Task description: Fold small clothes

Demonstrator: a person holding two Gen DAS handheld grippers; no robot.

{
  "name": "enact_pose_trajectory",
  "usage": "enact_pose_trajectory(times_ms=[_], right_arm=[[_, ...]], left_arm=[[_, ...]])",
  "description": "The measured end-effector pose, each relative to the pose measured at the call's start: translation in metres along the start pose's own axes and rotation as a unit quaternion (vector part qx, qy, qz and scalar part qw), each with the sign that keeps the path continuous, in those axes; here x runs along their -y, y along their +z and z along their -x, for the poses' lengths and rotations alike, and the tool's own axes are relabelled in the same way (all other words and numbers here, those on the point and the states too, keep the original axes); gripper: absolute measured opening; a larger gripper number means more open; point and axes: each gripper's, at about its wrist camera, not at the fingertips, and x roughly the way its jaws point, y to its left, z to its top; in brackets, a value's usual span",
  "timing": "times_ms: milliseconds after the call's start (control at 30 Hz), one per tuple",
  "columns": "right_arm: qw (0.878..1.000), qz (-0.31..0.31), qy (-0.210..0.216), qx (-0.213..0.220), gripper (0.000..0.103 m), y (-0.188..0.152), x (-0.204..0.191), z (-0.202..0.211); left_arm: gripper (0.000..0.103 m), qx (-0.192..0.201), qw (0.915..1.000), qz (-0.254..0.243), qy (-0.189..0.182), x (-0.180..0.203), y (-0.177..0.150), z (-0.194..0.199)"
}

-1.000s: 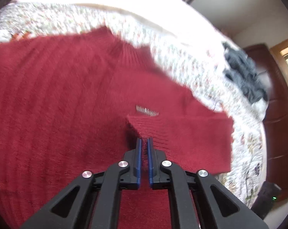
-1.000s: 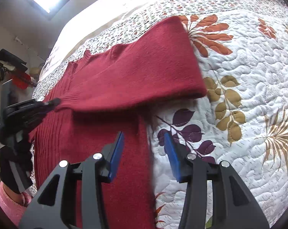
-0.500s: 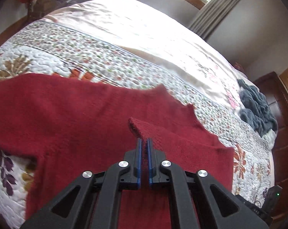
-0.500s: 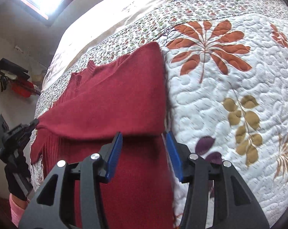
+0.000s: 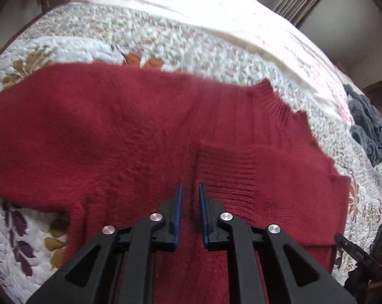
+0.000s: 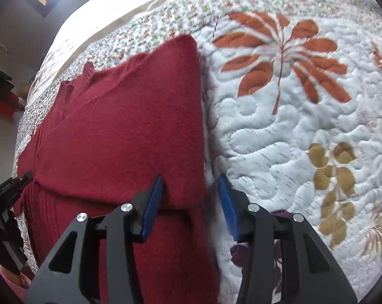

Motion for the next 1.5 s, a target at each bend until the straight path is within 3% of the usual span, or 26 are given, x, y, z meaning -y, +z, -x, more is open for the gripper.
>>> enact_pose_trajectory(times_ms=[67,167,300,467,533,700,800,867,933,1000,1267,1333,1500], right_arm=[[0.999,0.009,0.008,0.035,0.048,0.000,-0.011,0.025],[0.998,0.022,0.035,0.052,0.052,0.000,-0.031,0.041],[0.998,0.042,0.044,0.022,0.051,-0.001,-0.055,0.019],[0.999,0.030,0.028,-0.018,0.051,-0.007,-0.052,-0.025],[0.999,0.032,0.030,-0.012,0.052,-0.011,-0.051,-0.032],[0.999,0.039,0.015,-0.007,0.055,-0.011,-0.060,-0.039],[0.999,0.019,0.030,-0.010,0.056,-0.007,-0.059,-0.025],[0.998,0.020,0.058,0.010,0.057,-0.009,-0.063,-0.001],[0.997,0.044,0.060,0.023,0.063,-0.021,-0.075,0.023],[0.996,0.063,0.059,0.023,0.066,-0.040,-0.086,0.036],[0.991,0.099,0.091,-0.025,0.066,-0.099,-0.138,0.017],[0.989,0.109,0.098,-0.036,0.066,-0.110,-0.157,0.010],[0.987,0.117,0.096,-0.054,0.066,-0.123,-0.186,-0.015]], left_arm=[[0.026,0.025,0.9994,-0.022,-0.003,0.010,0.002,0.021],[0.035,0.040,0.9969,-0.064,-0.018,0.038,0.003,0.036],[0.036,0.005,0.9951,-0.091,-0.039,0.068,-0.005,0.018],[0.036,-0.044,0.9932,-0.107,-0.004,0.071,-0.020,-0.035],[0.036,-0.038,0.9923,-0.117,-0.002,0.068,-0.024,-0.043],[0.036,-0.040,0.9936,-0.105,-0.010,0.061,-0.023,-0.043],[0.035,-0.043,0.9941,-0.097,-0.019,0.059,-0.019,-0.033],[0.036,-0.036,0.9955,-0.080,-0.038,0.053,-0.018,-0.013],[0.041,-0.016,0.9960,-0.067,-0.056,0.037,-0.021,0.018],[0.047,0.010,0.9967,-0.061,-0.051,0.013,-0.027,0.045],[0.047,0.047,0.9972,0.049,0.030,-0.154,-0.041,0.101],[0.047,0.049,0.9941,0.087,0.040,-0.196,-0.044,0.106],[0.045,0.068,0.9744,0.214,0.020,-0.291,-0.047,0.108]])
